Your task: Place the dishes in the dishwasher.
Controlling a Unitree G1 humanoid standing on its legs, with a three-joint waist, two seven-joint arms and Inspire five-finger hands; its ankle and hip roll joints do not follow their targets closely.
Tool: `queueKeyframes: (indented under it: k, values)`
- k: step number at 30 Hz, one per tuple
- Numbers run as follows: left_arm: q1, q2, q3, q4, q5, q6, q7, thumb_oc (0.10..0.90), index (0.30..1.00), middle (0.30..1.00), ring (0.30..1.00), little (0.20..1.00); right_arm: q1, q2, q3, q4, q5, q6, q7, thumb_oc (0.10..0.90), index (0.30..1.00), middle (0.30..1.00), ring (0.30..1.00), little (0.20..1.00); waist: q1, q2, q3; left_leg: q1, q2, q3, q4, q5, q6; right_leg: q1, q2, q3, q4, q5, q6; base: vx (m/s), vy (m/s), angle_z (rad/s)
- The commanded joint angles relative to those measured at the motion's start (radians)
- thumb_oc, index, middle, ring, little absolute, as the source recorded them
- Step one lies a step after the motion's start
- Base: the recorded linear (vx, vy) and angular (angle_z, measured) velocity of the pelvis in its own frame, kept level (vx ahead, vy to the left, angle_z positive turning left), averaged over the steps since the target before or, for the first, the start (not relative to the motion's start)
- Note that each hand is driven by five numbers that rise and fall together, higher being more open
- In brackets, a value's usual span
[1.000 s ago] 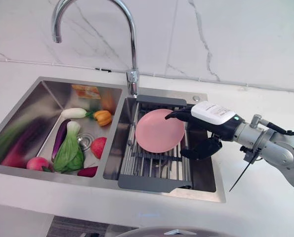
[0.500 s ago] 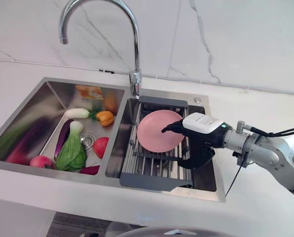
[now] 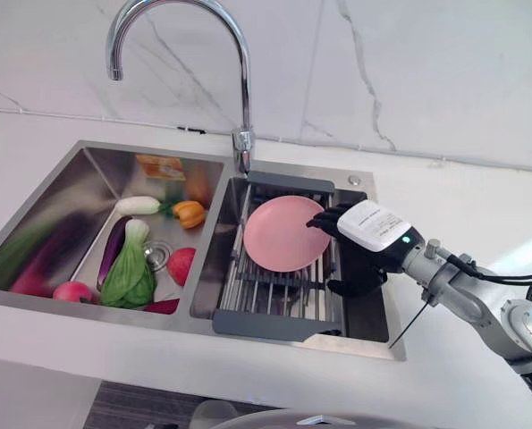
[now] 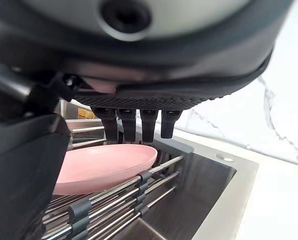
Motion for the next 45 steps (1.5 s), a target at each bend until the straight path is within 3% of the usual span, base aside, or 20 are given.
queueKeyframes:
  k: [1,7,10,18,21,22,23,35,45]
  values:
    - [-0.083,-0.020,0.011,0.044,0.011,-0.009,0.018,0.800,0.900,0.900,0.900,0.900,-0.015,0.017,0.014,-0.009,-0.089,0.053,-0.076,0.800,0.900,0.900,0.900,0.900,0.040,0.012,-0.038,-0.018,-0.008,0.019,-0.008,-0.009,0.040,-0.053,-0.014,0.024,0.164,-0.074,-0.026,0.00,0.000,0.00]
    - [-0.077,-0.029,0.003,0.045,0.010,-0.007,0.016,0.800,0.900,0.900,0.900,0.900,-0.011,0.105,0.035,0.032,-0.042,0.086,-0.063,0.800,0.900,0.900,0.900,0.900,0.043,0.017,-0.042,-0.024,-0.010,0.016,-0.008,-0.007,0.042,-0.055,-0.016,0.023,0.161,-0.075,-0.026,0.00,0.000,0.02]
    - [-0.076,-0.029,0.001,0.046,0.011,-0.005,0.016,0.800,0.900,0.900,0.900,0.900,-0.022,0.111,0.041,0.045,-0.053,0.093,-0.068,0.800,0.900,0.900,0.900,0.900,0.046,0.017,-0.043,-0.026,-0.010,0.016,-0.008,-0.007,0.042,-0.056,-0.016,0.023,0.160,-0.074,-0.026,0.00,-0.002,0.06]
    - [-0.079,-0.033,0.000,0.047,0.008,-0.002,0.027,0.800,0.900,0.900,0.900,0.900,-0.065,0.119,0.060,0.049,-0.156,0.101,-0.126,0.800,0.900,0.900,0.900,0.900,0.054,0.015,-0.041,-0.036,-0.011,0.015,-0.008,-0.005,0.041,-0.060,-0.014,0.017,0.158,-0.070,-0.025,0.00,0.000,0.00]
    - [-0.079,-0.035,-0.006,0.046,0.004,-0.001,0.042,0.800,0.900,0.900,0.900,0.900,-0.083,0.118,0.075,0.051,-0.256,0.112,-0.181,0.800,0.900,0.900,0.900,0.900,0.060,0.015,-0.041,-0.041,-0.009,0.011,-0.008,-0.005,0.040,-0.062,-0.011,0.016,0.156,-0.070,-0.026,0.00,0.000,0.00]
    - [-0.079,-0.035,-0.006,0.046,0.004,-0.001,0.042,0.800,0.900,0.900,0.900,0.900,-0.084,0.119,0.077,0.053,-0.257,0.112,-0.182,0.670,0.705,0.705,0.705,0.705,0.060,0.015,-0.041,-0.041,-0.009,0.011,-0.008,-0.005,0.040,-0.062,-0.011,0.016,0.156,-0.070,-0.026,0.00,0.000,0.00]
    - [-0.078,-0.037,-0.014,0.048,0.005,-0.001,0.052,0.800,0.900,0.900,0.900,0.900,-0.105,0.118,0.089,0.066,-0.335,0.132,-0.232,0.400,0.300,0.300,0.300,0.300,0.063,0.014,-0.041,-0.043,-0.008,0.010,-0.008,-0.005,0.041,-0.063,-0.008,0.017,0.152,-0.067,-0.027,0.00,0.000,0.00]
    - [-0.078,-0.043,-0.050,0.046,0.017,-0.012,0.088,0.800,0.900,0.900,0.900,0.900,-0.159,0.139,0.094,0.055,-0.379,0.182,-0.388,0.400,0.300,0.300,0.300,0.300,0.060,0.027,-0.050,-0.044,-0.002,0.016,-0.008,-0.005,0.038,-0.063,0.002,0.034,0.125,-0.060,-0.029,0.00,0.000,0.00]
    - [-0.066,-0.045,-0.051,0.045,0.018,-0.015,0.112,0.800,0.900,0.900,0.900,0.900,-0.115,0.177,0.031,-0.065,-0.165,0.147,-0.452,0.400,0.300,0.300,0.300,0.300,0.040,0.042,-0.062,-0.042,0.007,0.033,-0.008,-0.003,0.037,-0.062,0.011,0.046,0.101,-0.057,-0.028,0.01,-0.004,-0.03]
